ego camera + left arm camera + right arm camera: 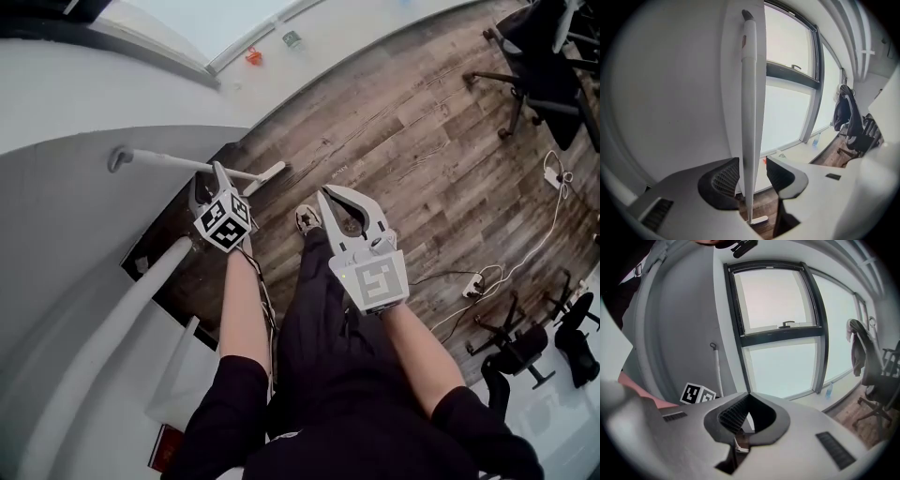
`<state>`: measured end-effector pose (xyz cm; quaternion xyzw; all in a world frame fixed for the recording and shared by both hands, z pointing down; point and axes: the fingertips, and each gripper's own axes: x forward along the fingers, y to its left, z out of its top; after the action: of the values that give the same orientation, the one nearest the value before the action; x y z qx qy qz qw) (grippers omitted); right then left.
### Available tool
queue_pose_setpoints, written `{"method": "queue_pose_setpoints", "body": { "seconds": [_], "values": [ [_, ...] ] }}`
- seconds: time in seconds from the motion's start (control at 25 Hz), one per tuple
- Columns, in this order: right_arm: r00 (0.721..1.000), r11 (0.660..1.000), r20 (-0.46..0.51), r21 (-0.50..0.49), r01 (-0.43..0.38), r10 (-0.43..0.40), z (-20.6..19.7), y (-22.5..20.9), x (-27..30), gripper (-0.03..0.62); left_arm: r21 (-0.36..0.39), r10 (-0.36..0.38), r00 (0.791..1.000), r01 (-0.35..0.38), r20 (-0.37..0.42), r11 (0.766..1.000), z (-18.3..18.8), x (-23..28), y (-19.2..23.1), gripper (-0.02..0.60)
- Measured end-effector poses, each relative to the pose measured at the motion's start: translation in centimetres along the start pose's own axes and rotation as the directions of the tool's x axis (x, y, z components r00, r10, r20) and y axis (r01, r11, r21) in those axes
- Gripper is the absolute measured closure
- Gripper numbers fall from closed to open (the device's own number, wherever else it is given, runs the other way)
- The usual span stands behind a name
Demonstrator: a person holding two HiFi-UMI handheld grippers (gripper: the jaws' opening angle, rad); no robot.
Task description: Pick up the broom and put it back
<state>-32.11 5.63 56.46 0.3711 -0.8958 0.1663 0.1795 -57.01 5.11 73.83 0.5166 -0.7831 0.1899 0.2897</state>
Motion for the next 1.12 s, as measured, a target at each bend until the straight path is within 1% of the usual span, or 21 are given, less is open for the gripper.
{"method": "queue_pose_setpoints", "body": {
  "seconds": [0.2, 0.48, 0.6, 0.64, 0.84, 1.12],
  "values": [
    [1.000, 1.000, -0.026, 0.012, 0.009, -0.009, -0.6, -0.7, -0.5, 0.572, -0.019, 0.035, 0.999, -0.035, 0.030, 0.999, -0.2, 0.1, 0.9, 0.435],
    [0.998, 1.000, -0.065, -0.019, 0.007, -0.009, -1.5, -1.1, -1.3, 0.572, -0.027, 0.012, 0.999, -0.011, 0.045, 1.000, -0.7, 0.7, 0.9, 0.448],
    [0.997, 1.000, -0.072, -0.007, 0.024, -0.024, -2.0, -1.8, -1.6, 0.572, -0.003, 0.002, 0.999, -0.001, 0.047, 1.000, -0.9, 1.1, 0.4, 0.494],
    [0.997, 1.000, -0.072, -0.006, 0.030, -0.030, -2.1, -2.0, -1.7, 0.572, 0.005, -0.004, 0.999, 0.003, 0.047, 1.000, -1.0, 1.1, 0.2, 0.500],
    [0.997, 0.999, -0.070, -0.026, 0.024, -0.026, -1.9, -1.7, -1.9, 0.572, 0.017, -0.028, 0.998, 0.027, 0.065, 0.999, -0.9, 0.5, -0.1, 0.503],
    [0.998, 0.999, -0.056, -0.030, 0.014, -0.016, -2.0, -0.9, -3.1, 0.572, 0.069, -0.088, 0.990, 0.080, 0.112, 0.994, -2.2, -3.0, -1.4, 0.505]
  ]
}}
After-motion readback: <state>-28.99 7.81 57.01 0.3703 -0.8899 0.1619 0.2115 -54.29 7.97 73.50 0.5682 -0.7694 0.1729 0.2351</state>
